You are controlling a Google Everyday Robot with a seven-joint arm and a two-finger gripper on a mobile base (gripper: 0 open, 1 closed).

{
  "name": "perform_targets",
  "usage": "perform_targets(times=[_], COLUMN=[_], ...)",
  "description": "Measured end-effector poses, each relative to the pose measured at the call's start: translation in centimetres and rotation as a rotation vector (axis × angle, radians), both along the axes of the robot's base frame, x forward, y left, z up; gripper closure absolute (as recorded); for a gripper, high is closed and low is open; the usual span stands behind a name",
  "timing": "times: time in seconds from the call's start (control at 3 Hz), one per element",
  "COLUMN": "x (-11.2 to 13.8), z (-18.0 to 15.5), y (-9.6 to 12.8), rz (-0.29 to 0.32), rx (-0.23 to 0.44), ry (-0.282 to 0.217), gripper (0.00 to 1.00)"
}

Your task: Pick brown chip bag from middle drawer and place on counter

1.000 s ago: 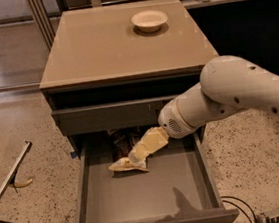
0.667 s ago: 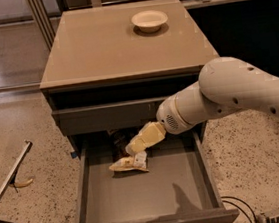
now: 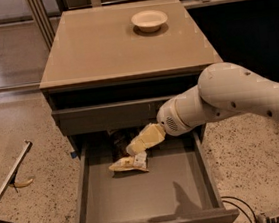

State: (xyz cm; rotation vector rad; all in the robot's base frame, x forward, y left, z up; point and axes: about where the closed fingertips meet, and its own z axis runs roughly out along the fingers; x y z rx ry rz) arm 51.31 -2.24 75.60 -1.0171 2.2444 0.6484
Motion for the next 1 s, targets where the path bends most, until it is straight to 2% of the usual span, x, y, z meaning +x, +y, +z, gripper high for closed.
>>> perform_targets(times=[0.33,0.67,1.0], x=[0.9,1.5,3.2], z=[-4.1,-10.1,-16.1], y=[0.3,0.6,1.2], rz=[-0.012,-0.025,-0.033], rx=[0.014,0.017,0.046], ry=[0.043,0.102,0.141], gripper=[0.00,0.00,0.00])
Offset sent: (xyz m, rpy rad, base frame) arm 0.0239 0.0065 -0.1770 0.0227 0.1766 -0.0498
